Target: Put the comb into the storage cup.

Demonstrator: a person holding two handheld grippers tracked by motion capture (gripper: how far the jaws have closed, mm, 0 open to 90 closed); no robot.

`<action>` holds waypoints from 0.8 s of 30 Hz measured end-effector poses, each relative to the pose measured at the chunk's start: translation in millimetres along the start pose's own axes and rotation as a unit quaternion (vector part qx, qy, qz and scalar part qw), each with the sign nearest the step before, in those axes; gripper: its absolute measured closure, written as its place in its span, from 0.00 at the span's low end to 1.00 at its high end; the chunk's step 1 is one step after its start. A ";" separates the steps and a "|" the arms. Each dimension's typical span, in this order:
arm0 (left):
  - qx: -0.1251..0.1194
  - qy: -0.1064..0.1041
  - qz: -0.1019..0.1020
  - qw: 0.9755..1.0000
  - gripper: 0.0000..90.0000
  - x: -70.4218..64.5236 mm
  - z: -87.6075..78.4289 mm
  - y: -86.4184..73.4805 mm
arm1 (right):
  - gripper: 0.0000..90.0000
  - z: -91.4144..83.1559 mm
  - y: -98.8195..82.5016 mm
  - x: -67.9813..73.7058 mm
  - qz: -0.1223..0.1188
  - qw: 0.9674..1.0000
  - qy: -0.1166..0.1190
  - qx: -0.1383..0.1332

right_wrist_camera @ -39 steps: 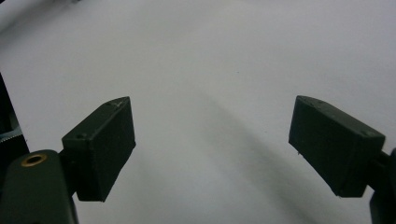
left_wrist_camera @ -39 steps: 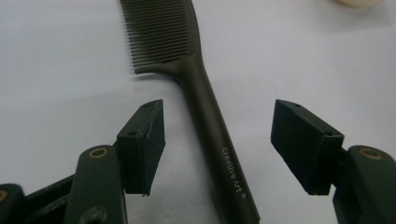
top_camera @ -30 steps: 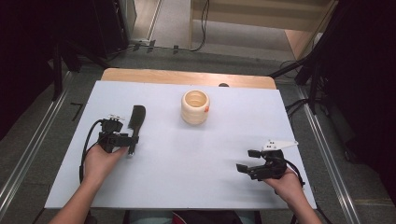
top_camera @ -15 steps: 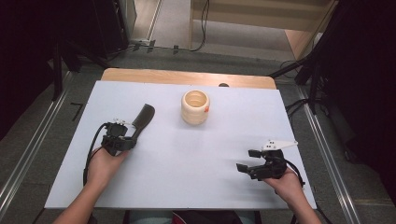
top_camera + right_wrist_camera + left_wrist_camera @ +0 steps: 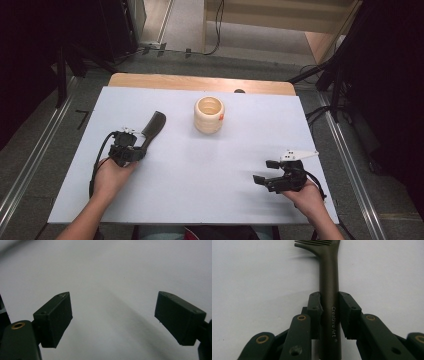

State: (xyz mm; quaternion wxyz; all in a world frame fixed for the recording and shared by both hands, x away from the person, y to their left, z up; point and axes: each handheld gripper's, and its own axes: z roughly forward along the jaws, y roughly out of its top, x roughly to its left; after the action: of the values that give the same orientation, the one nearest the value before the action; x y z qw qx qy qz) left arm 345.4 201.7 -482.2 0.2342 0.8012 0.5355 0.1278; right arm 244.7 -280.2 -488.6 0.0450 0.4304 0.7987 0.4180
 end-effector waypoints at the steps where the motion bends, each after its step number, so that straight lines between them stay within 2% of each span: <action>1: 0.001 -0.004 -0.002 1.000 0.82 1.2 -0.2 0.5 | 0.14 -0.2 -0.1 -0.2 0.000 1.000 0.000 0.001; 6: 0.000 -0.017 -0.008 1.000 0.82 4.9 -1.7 1.3 | 0.14 -1.5 -0.5 -0.8 0.002 1.000 -0.001 -0.003; 10: -0.009 -0.015 -0.013 1.000 0.82 9.6 -6.1 2.0 | 0.14 -2.7 -0.6 -1.5 0.003 1.000 -0.002 -0.004; 15: -0.030 -0.046 -0.033 0.998 0.81 18.0 -16.9 2.9 | 0.14 -2.3 -0.6 -1.4 0.003 1.000 -0.001 -0.003; 16: -0.034 -0.058 -0.038 0.997 0.81 19.0 -18.8 3.0 | 0.14 -2.4 -0.6 -1.4 0.002 1.000 -0.001 -0.002; 24: -0.057 -0.107 -0.046 0.992 0.81 19.7 -29.8 4.1 | 0.14 -1.8 -0.6 -1.3 0.003 1.000 -0.002 -0.002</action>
State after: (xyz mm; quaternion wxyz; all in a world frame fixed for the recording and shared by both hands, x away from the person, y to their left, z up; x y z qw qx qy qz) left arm 342.9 225.6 -455.4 0.3416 0.7700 0.5356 0.0608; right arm 244.3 -282.5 -488.2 0.0463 0.4339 0.7964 0.4188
